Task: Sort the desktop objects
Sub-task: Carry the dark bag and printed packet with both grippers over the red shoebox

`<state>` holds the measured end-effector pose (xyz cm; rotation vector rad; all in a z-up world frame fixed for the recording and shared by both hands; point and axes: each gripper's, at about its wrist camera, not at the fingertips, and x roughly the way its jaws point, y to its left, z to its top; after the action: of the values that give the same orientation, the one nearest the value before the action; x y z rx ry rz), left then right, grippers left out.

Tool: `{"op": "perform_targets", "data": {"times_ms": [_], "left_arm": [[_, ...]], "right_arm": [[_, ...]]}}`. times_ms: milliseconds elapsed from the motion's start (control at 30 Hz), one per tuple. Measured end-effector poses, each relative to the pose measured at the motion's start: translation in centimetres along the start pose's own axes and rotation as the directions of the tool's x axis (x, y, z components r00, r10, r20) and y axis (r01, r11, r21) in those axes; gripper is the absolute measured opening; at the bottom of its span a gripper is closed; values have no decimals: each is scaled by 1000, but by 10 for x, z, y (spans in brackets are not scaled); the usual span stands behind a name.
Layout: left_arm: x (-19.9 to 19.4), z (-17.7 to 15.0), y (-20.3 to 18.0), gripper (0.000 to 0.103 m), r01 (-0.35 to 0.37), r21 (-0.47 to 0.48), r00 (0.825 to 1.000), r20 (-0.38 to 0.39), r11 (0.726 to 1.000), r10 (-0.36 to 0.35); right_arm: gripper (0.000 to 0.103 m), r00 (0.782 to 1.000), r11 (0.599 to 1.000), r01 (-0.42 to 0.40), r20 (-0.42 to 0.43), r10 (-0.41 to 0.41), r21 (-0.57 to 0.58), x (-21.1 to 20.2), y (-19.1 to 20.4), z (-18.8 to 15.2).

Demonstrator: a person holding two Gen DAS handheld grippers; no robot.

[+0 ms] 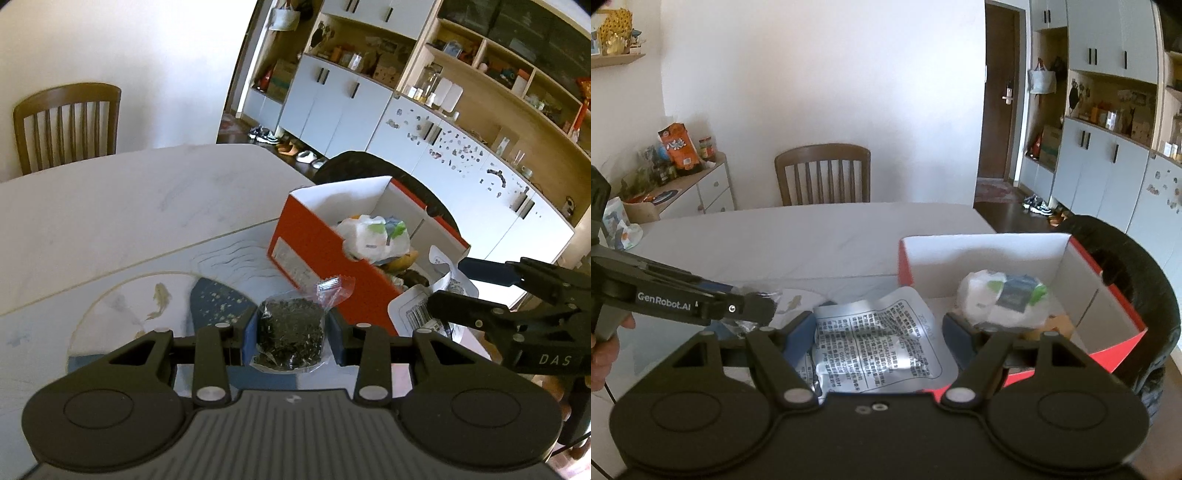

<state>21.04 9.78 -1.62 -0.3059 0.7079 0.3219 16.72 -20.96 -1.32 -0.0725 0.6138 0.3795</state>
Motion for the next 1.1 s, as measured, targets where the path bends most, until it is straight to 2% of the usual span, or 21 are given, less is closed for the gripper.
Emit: {"op": "perform_targets", "data": {"times_ms": [367, 767, 1100], "left_arm": [[17, 13, -46, 37, -8, 22, 1000, 18, 1000, 8], [52, 26, -103, 37, -4, 42, 1000, 22, 999, 3], [87, 37, -141, 37, -17, 87, 1000, -4, 996, 18]], "right_arm": [[75, 1000, 1000, 3, 13, -3, 10, -6, -51, 3], [75, 1000, 1000, -15, 22, 15, 14, -8, -113, 5], [75, 1000, 1000, 1, 18, -2, 26, 5, -161, 8]]}}
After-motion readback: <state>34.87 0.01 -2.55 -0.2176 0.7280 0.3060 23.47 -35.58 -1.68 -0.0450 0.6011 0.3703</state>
